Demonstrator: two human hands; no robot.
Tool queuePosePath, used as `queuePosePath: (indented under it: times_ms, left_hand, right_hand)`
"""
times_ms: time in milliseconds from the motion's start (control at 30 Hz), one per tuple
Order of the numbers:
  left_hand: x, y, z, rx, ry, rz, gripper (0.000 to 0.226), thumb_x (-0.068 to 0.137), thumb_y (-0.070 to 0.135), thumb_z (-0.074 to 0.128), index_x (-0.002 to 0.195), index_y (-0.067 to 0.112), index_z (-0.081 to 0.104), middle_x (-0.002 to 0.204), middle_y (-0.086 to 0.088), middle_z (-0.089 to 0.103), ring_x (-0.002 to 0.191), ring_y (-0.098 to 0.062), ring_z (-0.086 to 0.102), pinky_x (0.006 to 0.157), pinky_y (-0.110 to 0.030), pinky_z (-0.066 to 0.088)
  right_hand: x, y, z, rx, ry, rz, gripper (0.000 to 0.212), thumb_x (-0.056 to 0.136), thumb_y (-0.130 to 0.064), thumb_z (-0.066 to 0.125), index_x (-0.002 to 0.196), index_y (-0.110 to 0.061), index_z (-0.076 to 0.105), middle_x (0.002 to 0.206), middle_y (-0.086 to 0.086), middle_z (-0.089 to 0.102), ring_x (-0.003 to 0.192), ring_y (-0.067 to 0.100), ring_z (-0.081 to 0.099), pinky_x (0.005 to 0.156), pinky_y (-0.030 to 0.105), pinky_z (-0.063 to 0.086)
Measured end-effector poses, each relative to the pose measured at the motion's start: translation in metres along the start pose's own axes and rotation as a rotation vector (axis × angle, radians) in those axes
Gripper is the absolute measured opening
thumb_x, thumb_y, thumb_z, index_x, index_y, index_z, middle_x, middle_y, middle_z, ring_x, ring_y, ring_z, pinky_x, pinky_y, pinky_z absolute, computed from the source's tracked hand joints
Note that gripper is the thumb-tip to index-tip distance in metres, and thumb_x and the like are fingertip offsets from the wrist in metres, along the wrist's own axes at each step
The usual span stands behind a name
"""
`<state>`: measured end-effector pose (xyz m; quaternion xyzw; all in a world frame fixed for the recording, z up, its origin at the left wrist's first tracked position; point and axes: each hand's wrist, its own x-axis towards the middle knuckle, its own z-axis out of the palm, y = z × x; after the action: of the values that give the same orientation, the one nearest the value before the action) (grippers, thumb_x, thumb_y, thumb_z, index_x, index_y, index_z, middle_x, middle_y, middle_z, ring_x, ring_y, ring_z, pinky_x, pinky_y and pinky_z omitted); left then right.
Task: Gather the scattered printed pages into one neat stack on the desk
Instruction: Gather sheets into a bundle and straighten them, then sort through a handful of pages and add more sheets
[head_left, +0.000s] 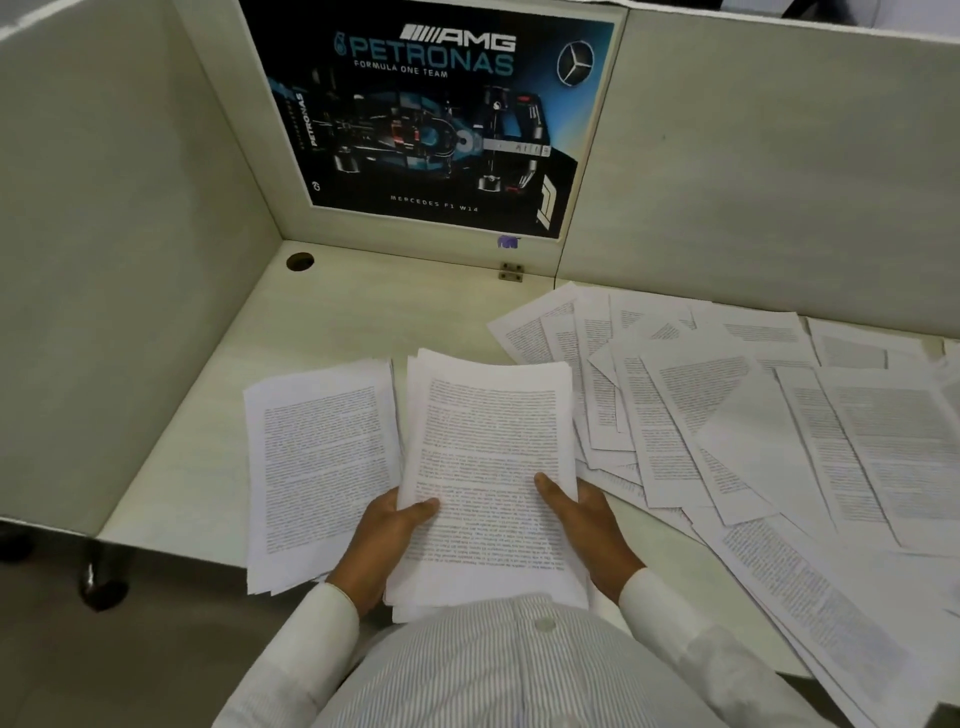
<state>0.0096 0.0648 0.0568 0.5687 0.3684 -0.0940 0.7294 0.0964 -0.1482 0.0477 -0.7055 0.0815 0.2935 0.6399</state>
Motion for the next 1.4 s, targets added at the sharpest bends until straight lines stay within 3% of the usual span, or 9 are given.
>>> queuePosePath:
  times_ms: [133,333,633,767,833,967,1100,1233,1400]
  left_hand:
    - [-0.002,0.002,-0.021,-0.095,0.103,0.021,0.014,0.091,0.016,0.068,0.105,0.018,0.069,0.1,-0.005,0.076,0.086,-0.023,0.072,0.069,-0.029,0.057]
    - [-0.008,0.007,-0.06,-0.297,0.154,-0.009,0.022,0.091,0.019,0.067,0.112,0.014,0.069,0.105,-0.008,0.075,0.098,-0.03,0.07,0.083,-0.036,0.056]
    - [-0.005,0.009,-0.116,-0.104,0.4,0.103,0.018,0.098,0.017,0.059,0.114,0.022,0.065,0.103,0.006,0.07,0.092,-0.016,0.066,0.067,-0.022,0.052]
    - [0.007,0.01,-0.135,-0.038,0.459,0.104,0.024,0.097,0.018,0.059,0.121,0.02,0.063,0.119,-0.004,0.068,0.103,-0.025,0.065,0.089,-0.039,0.054]
    - [0.011,0.01,-0.142,-0.057,0.476,0.096,0.029,0.096,0.016,0.06,0.125,0.021,0.06,0.124,-0.005,0.065,0.108,-0.028,0.063,0.099,-0.044,0.051]
    - [0.013,0.007,-0.145,-0.02,0.508,0.074,0.044,0.096,0.024,0.061,0.138,0.021,0.051,0.132,-0.004,0.06,0.116,-0.03,0.059,0.102,-0.048,0.048]
    - [0.011,0.008,-0.141,0.07,0.563,0.107,0.039,0.098,0.024,0.059,0.136,0.019,0.054,0.136,-0.003,0.057,0.122,-0.028,0.055,0.106,-0.047,0.045]
    - [0.013,0.013,-0.129,0.15,0.551,0.167,0.032,0.1,0.024,0.056,0.131,0.019,0.059,0.132,0.0,0.059,0.122,-0.024,0.054,0.102,-0.039,0.044]
    - [0.025,0.019,-0.099,0.153,0.418,0.21,0.024,0.098,0.021,0.058,0.122,0.021,0.064,0.125,0.001,0.064,0.116,-0.022,0.06,0.104,-0.043,0.049]
  right_hand:
    - [0.005,-0.005,0.029,-0.076,-0.069,0.002,0.028,0.095,-0.042,0.061,0.119,-0.028,0.067,0.109,-0.013,0.073,0.095,0.003,0.071,0.08,0.015,0.054]
    - [0.015,-0.02,0.081,-0.108,-0.14,-0.03,0.023,0.096,-0.045,0.058,0.108,-0.029,0.069,0.102,-0.012,0.075,0.089,0.003,0.072,0.071,0.011,0.052]
    - [0.047,-0.019,0.14,-0.492,-0.361,-0.056,0.033,0.101,-0.022,0.05,0.133,-0.016,0.05,0.126,-0.002,0.06,0.11,0.016,0.06,0.092,0.027,0.048]
    - [0.055,-0.019,0.155,-0.569,-0.411,-0.043,0.035,0.099,-0.012,0.049,0.134,-0.015,0.045,0.126,0.003,0.059,0.108,0.017,0.058,0.089,0.025,0.047]
    - [0.058,-0.015,0.157,-0.572,-0.413,-0.007,0.038,0.097,-0.009,0.05,0.134,-0.015,0.044,0.126,0.008,0.06,0.108,0.02,0.06,0.09,0.029,0.051]
    - [0.058,-0.008,0.154,-0.547,-0.416,0.085,0.043,0.096,-0.007,0.053,0.136,-0.014,0.04,0.117,0.012,0.059,0.098,0.024,0.063,0.064,0.029,0.057]
    - [0.06,0.0,0.146,-0.533,-0.362,0.086,0.041,0.095,-0.008,0.056,0.134,-0.012,0.043,0.11,0.008,0.061,0.1,0.026,0.064,0.08,0.038,0.057]
    - [0.056,0.002,0.127,-0.414,-0.295,0.093,0.033,0.094,-0.009,0.058,0.126,-0.012,0.05,0.095,0.004,0.062,0.078,0.02,0.06,0.067,0.033,0.053]
    - [0.051,0.013,0.081,-0.262,-0.163,0.143,0.025,0.094,-0.015,0.062,0.118,-0.012,0.059,0.104,0.011,0.067,0.087,0.019,0.065,0.067,0.031,0.056]
